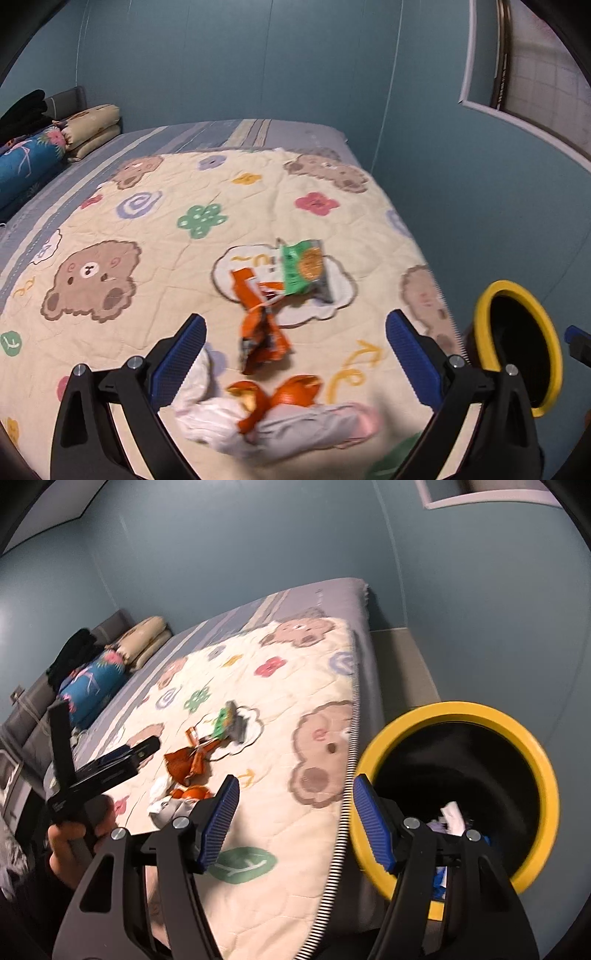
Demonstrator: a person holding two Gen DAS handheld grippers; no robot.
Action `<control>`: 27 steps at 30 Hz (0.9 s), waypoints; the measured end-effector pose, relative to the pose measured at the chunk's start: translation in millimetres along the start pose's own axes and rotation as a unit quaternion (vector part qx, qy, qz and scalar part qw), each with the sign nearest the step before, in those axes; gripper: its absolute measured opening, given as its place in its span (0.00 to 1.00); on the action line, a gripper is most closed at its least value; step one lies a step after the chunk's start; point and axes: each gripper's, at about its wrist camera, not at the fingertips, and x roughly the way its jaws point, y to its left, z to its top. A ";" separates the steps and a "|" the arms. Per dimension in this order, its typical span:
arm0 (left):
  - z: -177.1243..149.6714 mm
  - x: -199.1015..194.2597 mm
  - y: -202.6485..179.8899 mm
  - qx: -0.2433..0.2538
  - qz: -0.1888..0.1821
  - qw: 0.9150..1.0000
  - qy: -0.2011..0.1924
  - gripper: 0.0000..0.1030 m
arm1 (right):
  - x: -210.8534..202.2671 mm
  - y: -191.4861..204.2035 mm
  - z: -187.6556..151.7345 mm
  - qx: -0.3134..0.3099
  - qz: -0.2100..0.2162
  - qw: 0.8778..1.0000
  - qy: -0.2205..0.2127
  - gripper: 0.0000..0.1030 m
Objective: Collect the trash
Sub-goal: 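Move both tools back over the snack wrappers on the bed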
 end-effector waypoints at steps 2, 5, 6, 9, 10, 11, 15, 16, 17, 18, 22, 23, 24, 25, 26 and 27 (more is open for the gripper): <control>-0.9 8.1 8.6 0.001 0.008 1.000 0.007 0.91 | 9.7 10.7 -2.0 -0.009 0.009 1.000 0.009 0.59; -2.4 19.4 19.4 -0.002 0.015 1.000 0.017 0.91 | 25.5 24.2 -4.2 -0.020 0.015 0.999 0.024 0.59; -2.7 22.6 21.3 -0.002 0.017 1.000 0.020 0.91 | 32.0 28.8 -3.5 -0.021 0.018 0.999 0.029 0.59; -3.6 32.7 27.8 -0.003 0.023 0.999 0.028 0.91 | 47.4 36.7 1.3 -0.026 0.021 0.999 0.031 0.59; -3.8 37.1 30.9 -0.003 0.022 0.999 0.032 0.91 | 54.6 40.0 5.3 -0.027 0.024 0.999 0.034 0.59; -3.5 40.2 32.1 -0.003 0.022 0.999 0.035 0.91 | 61.2 41.8 9.1 -0.024 0.028 0.999 0.038 0.59; -3.9 55.2 40.3 -0.006 0.020 0.998 0.052 0.91 | 96.9 52.0 29.4 -0.019 0.038 0.998 0.051 0.61; -4.1 59.3 42.1 -0.006 0.020 0.998 0.056 0.91 | 108.0 55.6 34.7 -0.019 0.041 0.997 0.056 0.61; -4.3 64.0 43.9 -0.005 0.018 0.998 0.062 0.91 | 120.6 59.7 40.3 -0.017 0.045 0.997 0.062 0.62; -4.6 66.1 44.6 -0.004 0.015 0.998 0.065 0.91 | 127.9 62.3 43.4 -0.018 0.046 0.997 0.065 0.62; -2.8 79.9 50.8 -0.007 0.021 0.997 0.079 0.91 | 171.6 76.0 58.7 -0.024 0.038 0.996 0.082 0.65; -1.2 84.4 53.6 -0.013 0.019 0.996 0.085 0.91 | 181.1 78.2 60.9 -0.023 0.038 0.995 0.087 0.65; 0.1 88.1 56.5 -0.018 0.017 0.996 0.090 0.91 | 191.9 80.6 63.6 -0.023 0.038 0.995 0.092 0.65; 2.3 93.1 60.8 -0.028 0.016 0.995 0.094 0.91 | 203.0 83.1 66.4 -0.025 0.035 0.994 0.096 0.65; 3.5 95.8 63.4 -0.032 0.017 0.995 0.096 0.91 | 211.5 84.9 68.1 -0.026 0.033 0.994 0.099 0.65; 4.8 98.9 65.7 -0.038 0.018 0.994 0.098 0.91 | 221.6 86.2 70.0 -0.025 0.031 0.994 0.103 0.65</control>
